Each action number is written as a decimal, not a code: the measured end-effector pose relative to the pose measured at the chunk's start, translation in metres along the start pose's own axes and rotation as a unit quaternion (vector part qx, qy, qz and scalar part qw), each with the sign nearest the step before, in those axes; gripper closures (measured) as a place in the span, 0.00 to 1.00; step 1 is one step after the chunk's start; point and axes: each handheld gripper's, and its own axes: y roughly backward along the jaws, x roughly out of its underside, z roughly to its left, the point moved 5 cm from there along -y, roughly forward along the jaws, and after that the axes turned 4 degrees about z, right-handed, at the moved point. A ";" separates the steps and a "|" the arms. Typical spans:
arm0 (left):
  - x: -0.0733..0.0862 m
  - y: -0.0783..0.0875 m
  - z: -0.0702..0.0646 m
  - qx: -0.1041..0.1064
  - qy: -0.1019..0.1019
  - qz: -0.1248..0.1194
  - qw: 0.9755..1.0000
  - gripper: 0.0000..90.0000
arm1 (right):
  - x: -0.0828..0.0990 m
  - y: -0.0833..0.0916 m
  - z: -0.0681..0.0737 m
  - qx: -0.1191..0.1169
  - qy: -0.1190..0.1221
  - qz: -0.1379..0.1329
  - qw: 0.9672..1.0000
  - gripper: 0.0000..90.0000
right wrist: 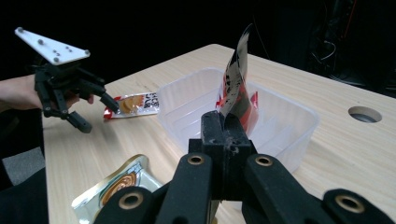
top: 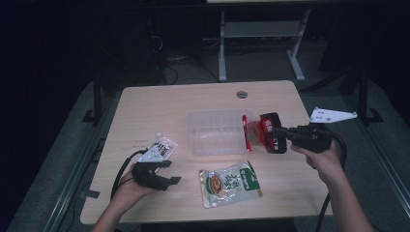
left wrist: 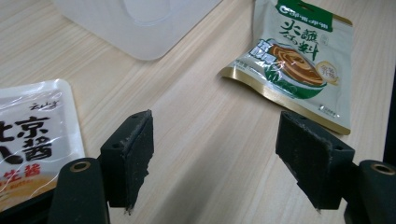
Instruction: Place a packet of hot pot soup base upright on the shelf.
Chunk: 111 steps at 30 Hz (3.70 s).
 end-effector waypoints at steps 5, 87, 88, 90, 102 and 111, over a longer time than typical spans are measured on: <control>0.003 0.004 0.000 -0.006 0.010 -0.007 1.000 0.30 | -0.006 -0.005 -0.007 0.008 0.000 0.001 1.000 1.00; 0.004 -0.012 -0.008 0.024 -0.009 0.016 1.000 0.30 | 0.005 -0.082 -0.038 0.069 -0.016 0.072 0.995 0.86; 0.004 -0.012 -0.008 0.024 -0.009 0.016 1.000 0.30 | 0.005 -0.082 -0.038 0.071 -0.016 0.074 0.995 0.84; 0.004 -0.012 -0.008 0.025 -0.009 0.016 1.000 0.30 | 0.005 -0.081 -0.039 0.074 -0.016 0.076 0.994 0.81; 0.004 -0.012 -0.008 0.025 -0.011 0.017 0.999 0.30 | 0.003 -0.078 -0.038 0.081 -0.025 0.071 0.994 0.59; 0.004 -0.012 -0.009 0.028 -0.010 0.014 0.999 0.30 | 0.001 -0.073 -0.037 0.100 -0.038 0.080 0.991 0.30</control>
